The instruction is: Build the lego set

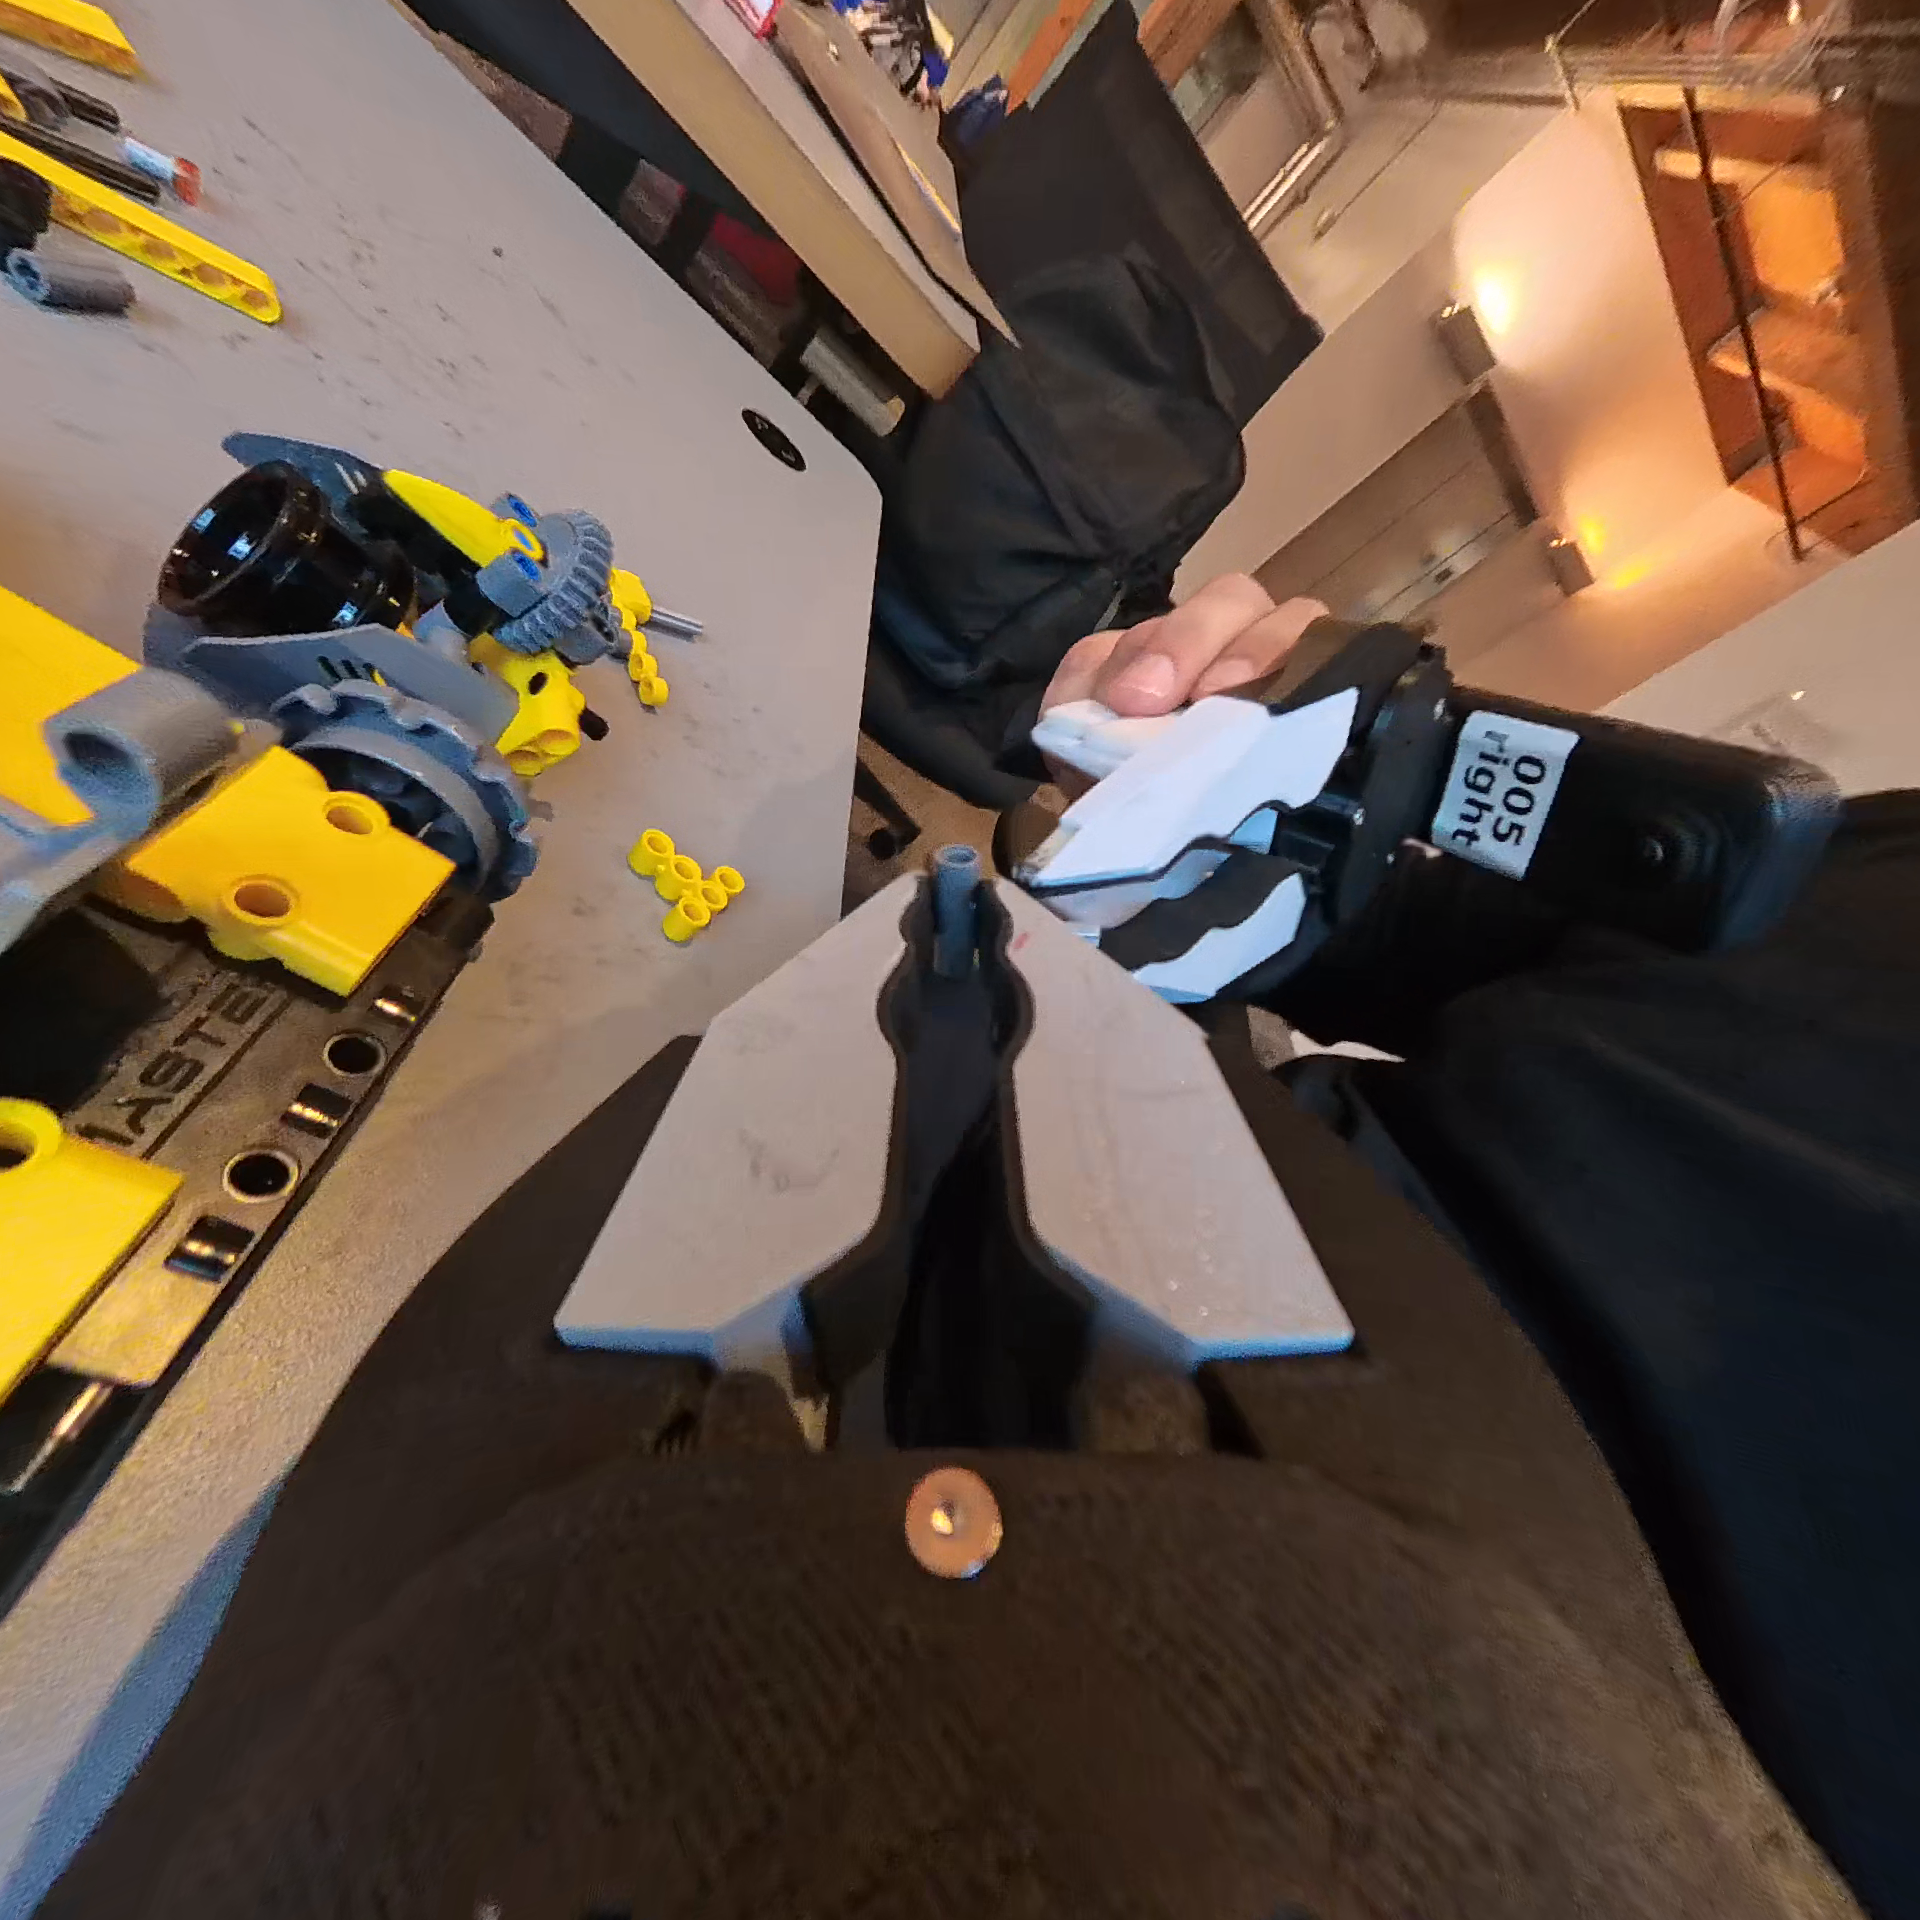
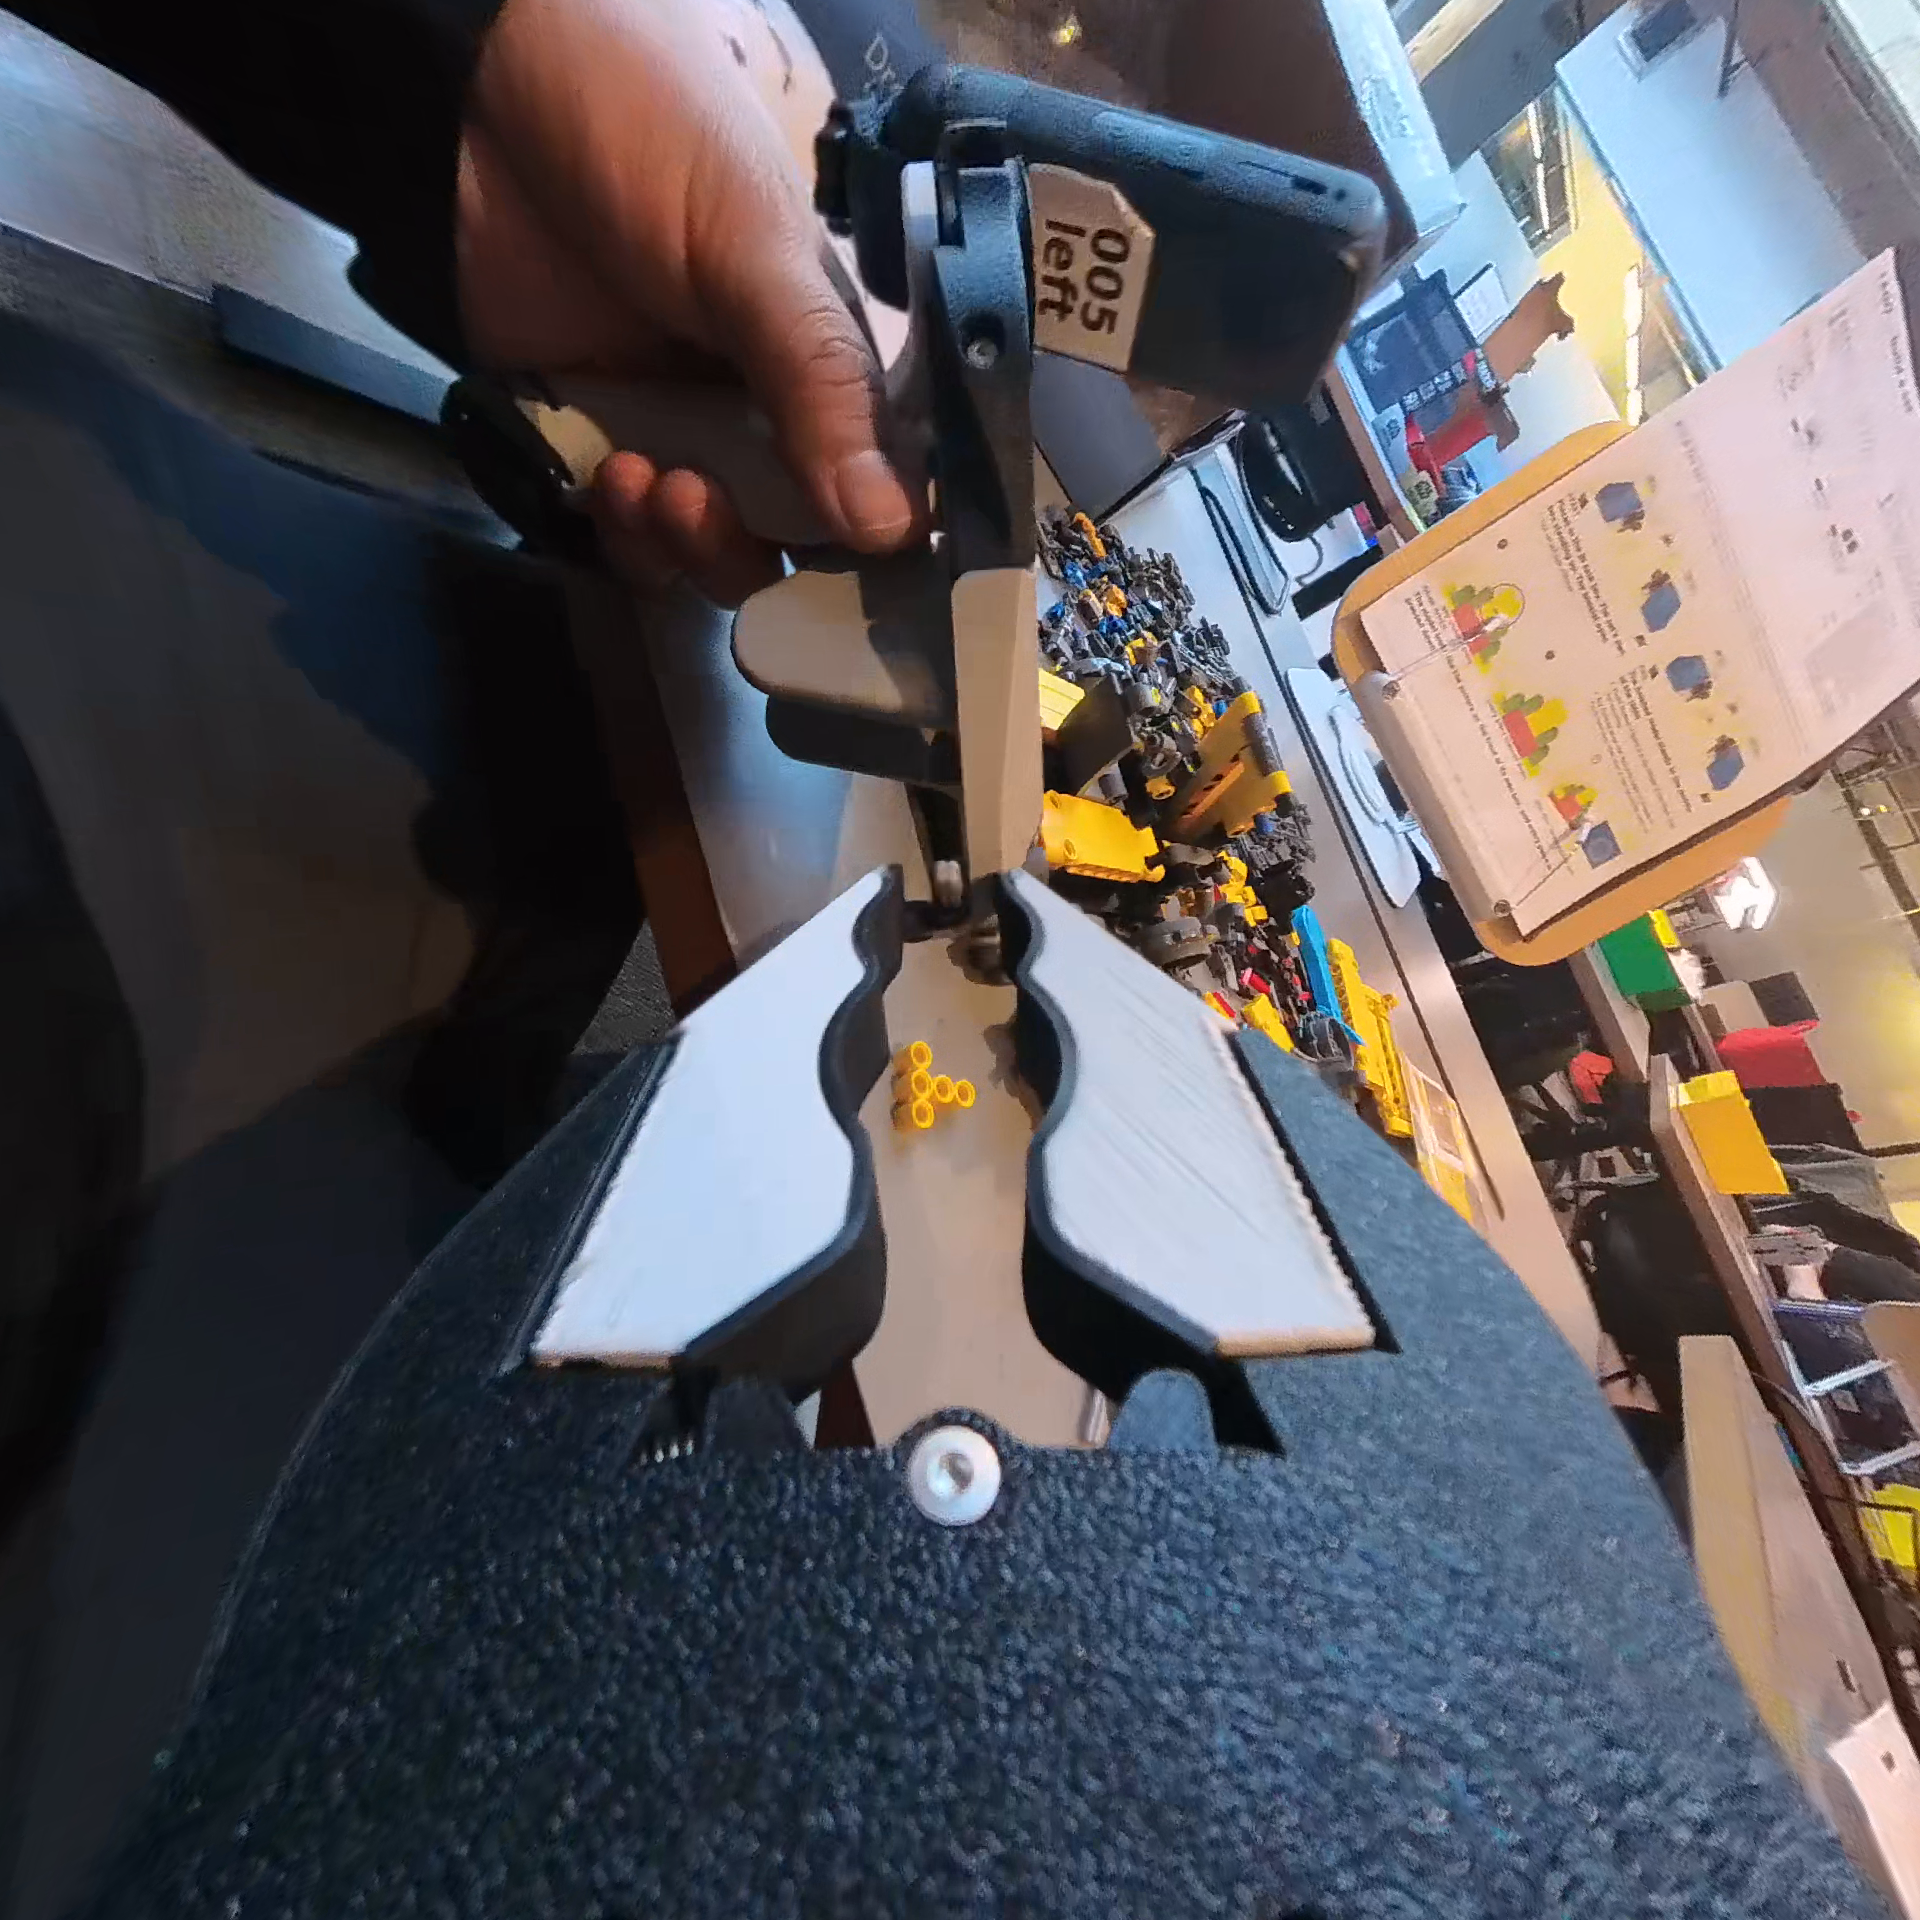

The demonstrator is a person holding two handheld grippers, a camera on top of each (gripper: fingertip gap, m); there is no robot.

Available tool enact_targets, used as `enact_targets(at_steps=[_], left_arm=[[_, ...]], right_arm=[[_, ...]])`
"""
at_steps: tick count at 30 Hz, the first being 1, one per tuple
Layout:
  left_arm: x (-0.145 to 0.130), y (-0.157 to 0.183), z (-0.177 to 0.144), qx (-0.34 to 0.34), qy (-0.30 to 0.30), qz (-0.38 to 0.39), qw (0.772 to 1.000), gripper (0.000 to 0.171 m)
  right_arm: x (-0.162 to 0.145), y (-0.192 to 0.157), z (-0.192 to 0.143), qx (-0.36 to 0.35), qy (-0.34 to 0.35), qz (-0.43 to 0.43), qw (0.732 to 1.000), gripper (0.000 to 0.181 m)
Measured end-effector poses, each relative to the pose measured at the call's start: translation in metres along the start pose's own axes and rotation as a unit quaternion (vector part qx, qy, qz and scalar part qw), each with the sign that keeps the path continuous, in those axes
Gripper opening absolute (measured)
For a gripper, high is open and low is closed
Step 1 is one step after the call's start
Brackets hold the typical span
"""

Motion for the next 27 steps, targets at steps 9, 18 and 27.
enact_targets(at_steps=[9, 18, 27], left_arm=[[0.008, -0.001, -0.003, 0.0, 0.046, -0.03, 0.998, 0.007], [0.009, -0.003, -0.005, -0.008, 0.047, -0.046, 0.998, 0.006], [0.011, -0.004, -0.002, -0.007, 0.036, -0.04, 0.999, 0.016]], right_arm=[[0.006, 0.009, 0.002, -0.018, 0.021, 0.039, 0.999, 0.003], [0.005, 0.011, 0.004, -0.013, 0.026, 0.054, 0.998, 0.003], [-0.001, 0.014, -0.004, -0.003, 0.077, 0.131, 0.988, 0.003]])
Point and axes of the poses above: each gripper's, where its closed fingertips meet, z out along the fingers, x out of its top, y = z × x across the jaws, the point moved 1 cm from there along -z, back along the fingers, and after that the axes turned 10 degrees about x, right-handed, at the moved point
